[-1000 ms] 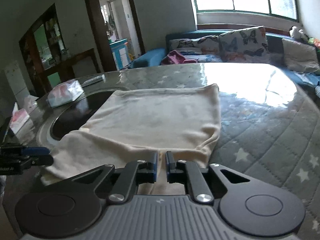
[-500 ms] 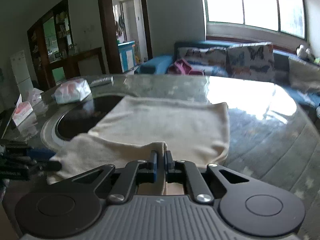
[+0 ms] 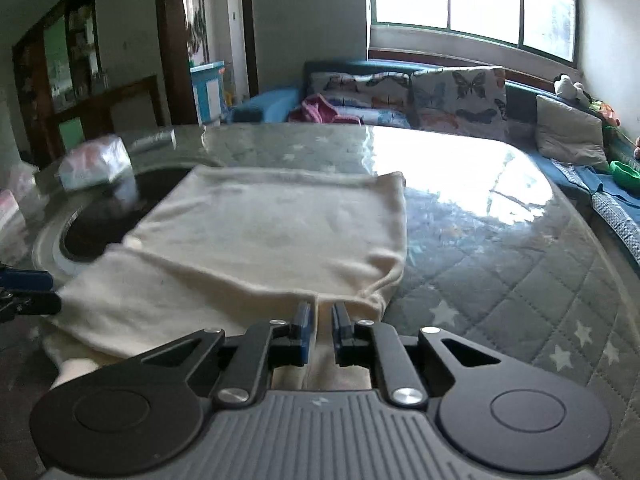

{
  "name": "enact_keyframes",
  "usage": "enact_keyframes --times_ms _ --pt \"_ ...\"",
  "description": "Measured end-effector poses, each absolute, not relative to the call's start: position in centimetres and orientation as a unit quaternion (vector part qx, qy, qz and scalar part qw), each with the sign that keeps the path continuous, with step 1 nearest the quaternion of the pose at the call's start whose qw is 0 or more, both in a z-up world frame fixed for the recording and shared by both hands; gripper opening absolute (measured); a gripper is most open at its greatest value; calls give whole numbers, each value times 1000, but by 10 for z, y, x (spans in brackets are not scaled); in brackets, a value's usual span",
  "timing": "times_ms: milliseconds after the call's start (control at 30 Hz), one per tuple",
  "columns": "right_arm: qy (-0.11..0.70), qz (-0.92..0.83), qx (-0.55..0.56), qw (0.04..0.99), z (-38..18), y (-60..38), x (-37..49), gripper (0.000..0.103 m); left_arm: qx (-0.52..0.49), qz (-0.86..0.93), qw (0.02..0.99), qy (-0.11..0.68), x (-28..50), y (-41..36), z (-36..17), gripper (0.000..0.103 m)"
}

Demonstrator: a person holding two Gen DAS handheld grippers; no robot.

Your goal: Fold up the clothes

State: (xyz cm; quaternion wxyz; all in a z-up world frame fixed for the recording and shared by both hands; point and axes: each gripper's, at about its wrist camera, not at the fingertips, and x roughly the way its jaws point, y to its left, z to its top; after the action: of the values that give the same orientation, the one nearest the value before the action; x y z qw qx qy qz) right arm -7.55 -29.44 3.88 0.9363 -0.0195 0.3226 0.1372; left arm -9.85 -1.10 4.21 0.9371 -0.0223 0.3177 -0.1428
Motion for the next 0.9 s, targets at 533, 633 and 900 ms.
enact_keyframes --times_ms 533,633,900 --pt "328 206 -17 922 22 -280 -66 11 -99 -180 919 337 -35 -4 21 23" --pt "329 209 -22 921 24 -281 -67 12 -102 -164 922 334 -39 6 26 23" --pt "326 228 -38 917 29 -277 -80 21 -29 -185 932 311 -77 -3 32 19"
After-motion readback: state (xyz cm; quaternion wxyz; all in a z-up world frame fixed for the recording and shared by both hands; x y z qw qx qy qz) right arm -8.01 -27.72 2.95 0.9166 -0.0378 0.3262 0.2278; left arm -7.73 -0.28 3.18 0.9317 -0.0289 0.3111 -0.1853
